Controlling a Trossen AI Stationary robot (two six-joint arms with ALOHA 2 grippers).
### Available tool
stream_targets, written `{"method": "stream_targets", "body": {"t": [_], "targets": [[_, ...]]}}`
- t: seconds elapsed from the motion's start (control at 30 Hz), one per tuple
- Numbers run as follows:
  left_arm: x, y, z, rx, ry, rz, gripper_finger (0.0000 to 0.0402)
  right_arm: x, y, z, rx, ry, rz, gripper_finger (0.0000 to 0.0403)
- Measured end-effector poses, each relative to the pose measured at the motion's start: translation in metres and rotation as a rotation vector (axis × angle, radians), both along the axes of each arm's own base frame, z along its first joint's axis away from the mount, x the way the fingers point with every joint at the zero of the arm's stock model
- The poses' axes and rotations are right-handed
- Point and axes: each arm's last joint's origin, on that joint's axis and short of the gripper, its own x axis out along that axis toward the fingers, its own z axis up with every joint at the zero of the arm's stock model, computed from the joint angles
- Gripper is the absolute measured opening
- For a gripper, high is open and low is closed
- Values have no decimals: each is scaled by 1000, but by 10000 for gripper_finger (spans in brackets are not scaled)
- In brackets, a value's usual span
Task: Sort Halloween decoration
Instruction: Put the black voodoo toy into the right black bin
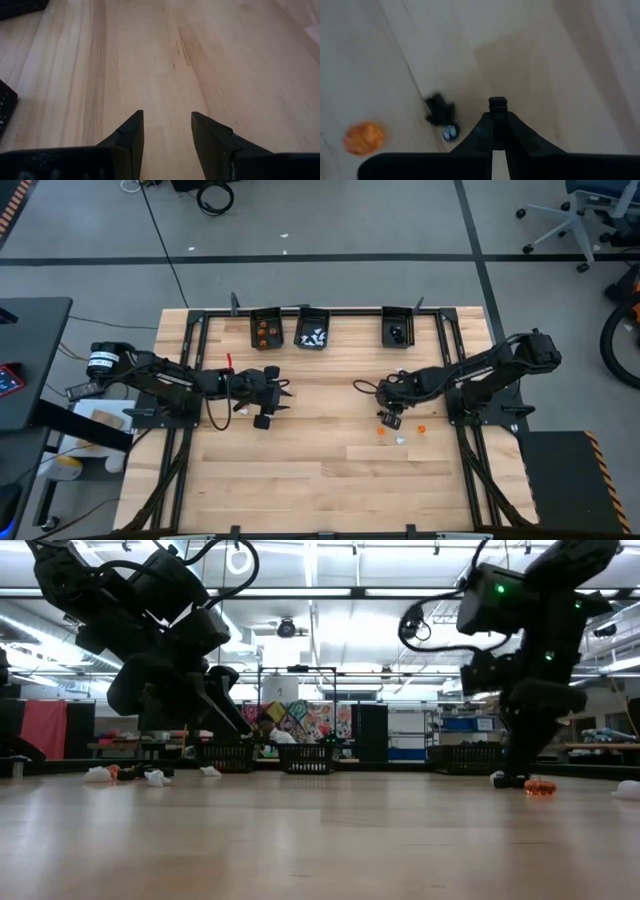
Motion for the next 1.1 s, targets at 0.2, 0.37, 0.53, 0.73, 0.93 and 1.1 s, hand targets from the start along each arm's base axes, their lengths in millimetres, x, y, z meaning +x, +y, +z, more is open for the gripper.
{"method": "stream_targets", "body": {"t": [0.2,0.37,0.53,0.73,0.93,1.1], "targets": [[0,0,0,0,0,0,144,13,-11,16,-63,-46,4,37],[0,0,0,0,1,0,144,23,-36,35,-275,-78,-132,37],[0,0,0,0,1,1,144,26,-71,56,-479,-84,-308,37],[-1,0,-1,0,9,0,144,10,-121,59,-467,-40,-485,43],[-1,0,-1,-1,9,0,144,-7,-155,58,-329,-65,-582,54],[-1,0,-1,-1,12,0,144,-15,-168,58,-248,-97,-610,66]]}}
